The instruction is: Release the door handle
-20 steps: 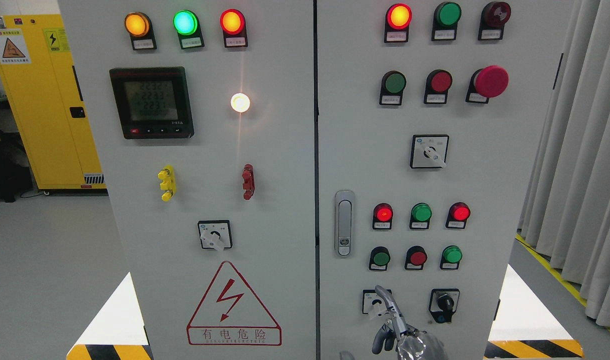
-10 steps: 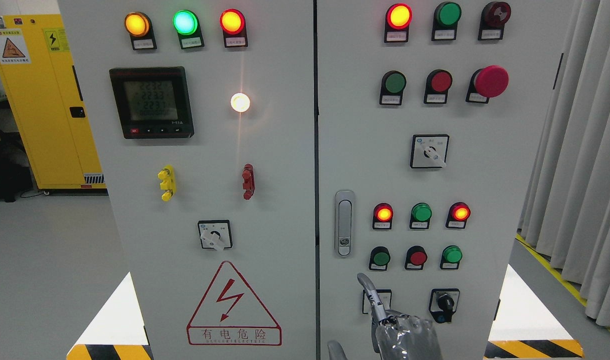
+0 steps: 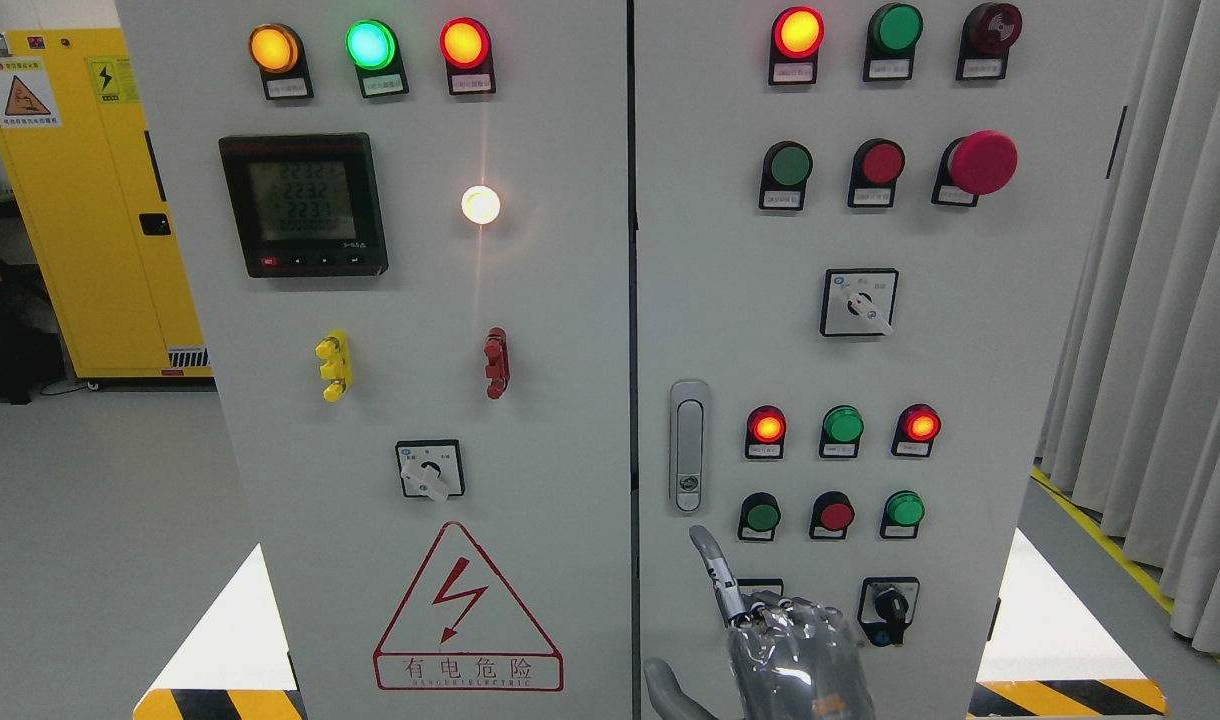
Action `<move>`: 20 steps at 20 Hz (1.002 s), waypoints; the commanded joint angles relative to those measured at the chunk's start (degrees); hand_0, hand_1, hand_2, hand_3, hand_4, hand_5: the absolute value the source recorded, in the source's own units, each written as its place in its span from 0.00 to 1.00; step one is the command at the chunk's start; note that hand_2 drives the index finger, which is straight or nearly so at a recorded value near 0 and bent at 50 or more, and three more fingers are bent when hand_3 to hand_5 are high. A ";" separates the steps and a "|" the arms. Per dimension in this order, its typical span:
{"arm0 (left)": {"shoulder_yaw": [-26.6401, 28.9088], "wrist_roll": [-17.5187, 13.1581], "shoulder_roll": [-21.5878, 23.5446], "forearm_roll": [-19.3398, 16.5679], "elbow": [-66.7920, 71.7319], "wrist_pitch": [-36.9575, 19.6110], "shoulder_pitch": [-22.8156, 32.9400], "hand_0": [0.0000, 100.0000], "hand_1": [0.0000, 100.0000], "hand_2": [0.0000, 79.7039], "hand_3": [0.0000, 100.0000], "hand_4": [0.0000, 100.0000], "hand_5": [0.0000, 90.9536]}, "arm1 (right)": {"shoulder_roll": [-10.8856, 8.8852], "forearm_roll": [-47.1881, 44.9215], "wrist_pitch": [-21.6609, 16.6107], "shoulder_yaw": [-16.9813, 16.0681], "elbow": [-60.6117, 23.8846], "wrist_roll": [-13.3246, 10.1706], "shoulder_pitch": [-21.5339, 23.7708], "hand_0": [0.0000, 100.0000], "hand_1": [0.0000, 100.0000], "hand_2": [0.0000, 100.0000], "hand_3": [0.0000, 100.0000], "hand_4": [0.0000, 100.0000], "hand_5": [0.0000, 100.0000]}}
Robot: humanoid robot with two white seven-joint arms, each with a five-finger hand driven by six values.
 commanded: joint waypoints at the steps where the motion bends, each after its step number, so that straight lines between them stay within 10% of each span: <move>1: 0.00 -0.02 0.00 0.00 -0.70 0.01 0.00 0.12 0.56 0.00 0.00 0.00 0.00 | 0.33 2.64 1.27 0.05 5.74 0.08 -3.20 0.25 0.40 0.00 1.00 1.00 1.00; 20: 0.00 -0.02 0.00 0.00 -0.70 0.01 0.00 0.12 0.56 0.00 0.00 0.00 0.00 | 1.47 2.11 4.34 0.05 9.88 0.35 -7.42 0.27 0.40 0.00 1.00 1.00 1.00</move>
